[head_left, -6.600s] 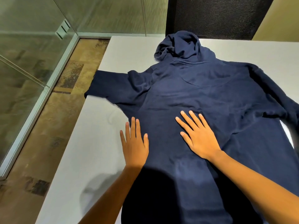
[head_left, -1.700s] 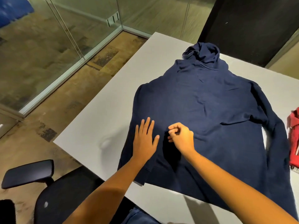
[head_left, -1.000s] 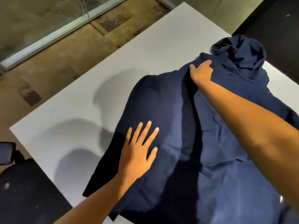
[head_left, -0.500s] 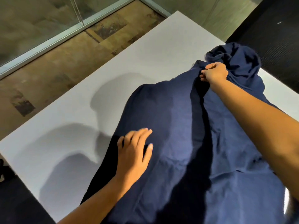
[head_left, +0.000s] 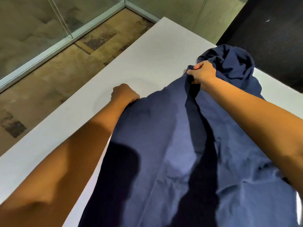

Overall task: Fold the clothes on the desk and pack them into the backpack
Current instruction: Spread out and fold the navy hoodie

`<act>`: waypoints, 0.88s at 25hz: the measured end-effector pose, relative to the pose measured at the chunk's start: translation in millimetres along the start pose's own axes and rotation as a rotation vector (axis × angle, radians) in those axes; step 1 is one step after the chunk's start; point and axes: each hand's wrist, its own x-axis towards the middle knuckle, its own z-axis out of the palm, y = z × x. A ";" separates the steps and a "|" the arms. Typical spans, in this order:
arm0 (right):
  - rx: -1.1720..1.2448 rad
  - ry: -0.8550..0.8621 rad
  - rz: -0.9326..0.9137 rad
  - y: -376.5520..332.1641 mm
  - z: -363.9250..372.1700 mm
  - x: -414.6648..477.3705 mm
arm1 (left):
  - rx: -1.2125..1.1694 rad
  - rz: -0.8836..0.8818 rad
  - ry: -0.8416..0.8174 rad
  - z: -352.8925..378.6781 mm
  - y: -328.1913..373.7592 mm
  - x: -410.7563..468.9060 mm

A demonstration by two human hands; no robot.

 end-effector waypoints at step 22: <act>-0.693 0.079 -0.610 85.1 75.0 -68.8 | 0.386 0.696 0.575 104.4 -18.3 19.9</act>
